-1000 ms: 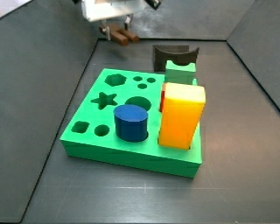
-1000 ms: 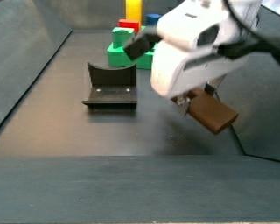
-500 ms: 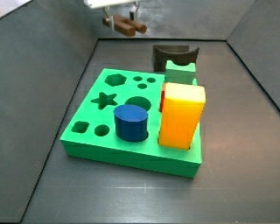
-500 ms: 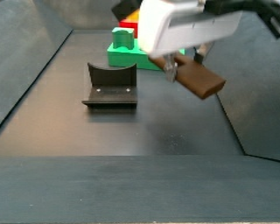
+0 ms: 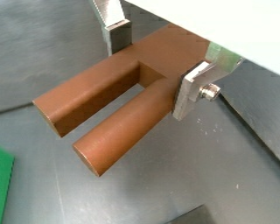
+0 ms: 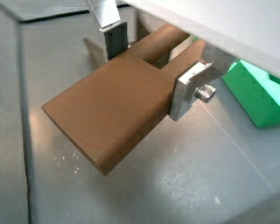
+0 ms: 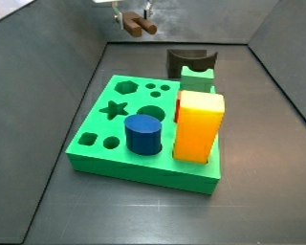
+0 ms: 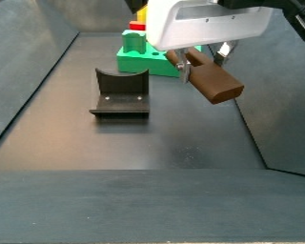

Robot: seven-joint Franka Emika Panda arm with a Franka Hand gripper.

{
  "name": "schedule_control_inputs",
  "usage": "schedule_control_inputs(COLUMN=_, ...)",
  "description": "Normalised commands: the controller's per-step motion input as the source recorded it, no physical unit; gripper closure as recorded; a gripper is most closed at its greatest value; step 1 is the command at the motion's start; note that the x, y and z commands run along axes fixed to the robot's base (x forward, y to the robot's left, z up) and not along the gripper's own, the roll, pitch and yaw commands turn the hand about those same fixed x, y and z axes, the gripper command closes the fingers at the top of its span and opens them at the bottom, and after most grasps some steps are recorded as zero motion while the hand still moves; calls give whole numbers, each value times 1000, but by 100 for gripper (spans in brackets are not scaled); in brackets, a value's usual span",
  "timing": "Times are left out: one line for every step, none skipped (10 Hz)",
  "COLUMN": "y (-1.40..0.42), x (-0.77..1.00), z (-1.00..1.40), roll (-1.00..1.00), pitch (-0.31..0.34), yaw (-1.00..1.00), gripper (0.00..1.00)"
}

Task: Pick up the square-circle object. Move up. Rotate the square-circle object. Place the square-circle object on the fixture. Regrasp the square-circle object. Move to above the board. Insert the square-circle object.
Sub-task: Rotate the square-circle object.

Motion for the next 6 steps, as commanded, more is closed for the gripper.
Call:
schedule_control_inputs(y=24, x=-1, z=-3, roll=-3, pitch=-1, yaw=-1000, gripper=100)
schedule_control_inputs(y=21, x=3, z=-1, roll=-3, pitch=-1, yaw=-1000, gripper=100)
schedule_control_inputs(y=20, x=3, z=-1, roll=-3, pitch=-1, yaw=-1000, gripper=100)
schedule_control_inputs(y=19, x=4, z=0, roll=-3, pitch=-1, yaw=-1000, gripper=100)
schedule_control_inputs(y=19, x=4, z=0, roll=-3, pitch=-1, yaw=-1000, gripper=100)
schedule_control_inputs(y=18, x=5, z=0, roll=-3, pitch=-1, yaw=-1000, gripper=100)
